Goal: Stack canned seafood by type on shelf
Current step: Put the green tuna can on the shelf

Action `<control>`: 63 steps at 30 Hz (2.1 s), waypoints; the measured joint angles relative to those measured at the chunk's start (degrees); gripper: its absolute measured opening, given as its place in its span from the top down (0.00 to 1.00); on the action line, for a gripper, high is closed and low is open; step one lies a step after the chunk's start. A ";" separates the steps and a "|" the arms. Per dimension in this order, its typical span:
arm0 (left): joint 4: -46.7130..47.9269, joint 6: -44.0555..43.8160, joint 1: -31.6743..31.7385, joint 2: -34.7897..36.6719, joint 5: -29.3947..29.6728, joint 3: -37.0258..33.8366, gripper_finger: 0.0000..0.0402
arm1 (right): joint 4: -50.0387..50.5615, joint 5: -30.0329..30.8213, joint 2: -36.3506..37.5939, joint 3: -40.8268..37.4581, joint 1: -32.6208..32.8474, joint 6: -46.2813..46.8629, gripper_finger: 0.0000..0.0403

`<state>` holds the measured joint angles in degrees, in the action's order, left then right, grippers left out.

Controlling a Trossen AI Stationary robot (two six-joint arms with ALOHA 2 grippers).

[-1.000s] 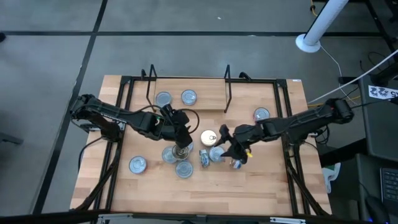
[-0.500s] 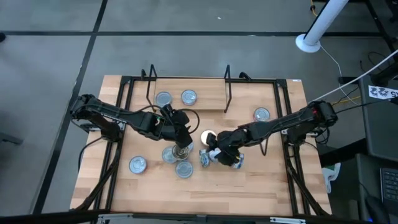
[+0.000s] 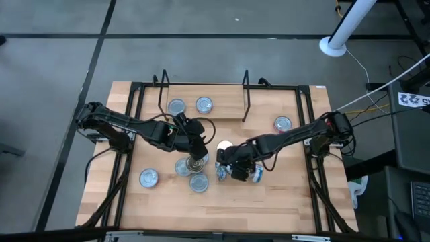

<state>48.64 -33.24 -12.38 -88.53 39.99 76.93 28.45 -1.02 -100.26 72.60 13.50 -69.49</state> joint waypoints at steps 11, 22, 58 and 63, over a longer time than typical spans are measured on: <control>-0.02 -1.48 0.02 0.00 0.02 -0.02 0.35 | -1.41 1.38 -0.18 0.04 0.04 -6.16 0.36; 0.00 -1.55 0.02 0.00 0.01 -0.02 0.35 | -3.07 -0.08 -0.18 0.04 0.04 -7.28 0.36; 6.28 -4.83 0.00 -0.02 0.00 -0.04 0.35 | -4.07 11.37 -8.60 0.94 0.04 -5.27 0.68; 6.32 -4.92 -0.02 -0.02 0.00 -0.04 0.35 | -4.18 15.72 -8.60 0.94 0.04 -3.52 0.68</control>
<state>54.96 -38.15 -12.40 -88.55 39.99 76.88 24.27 14.70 -108.86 73.54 13.54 -73.01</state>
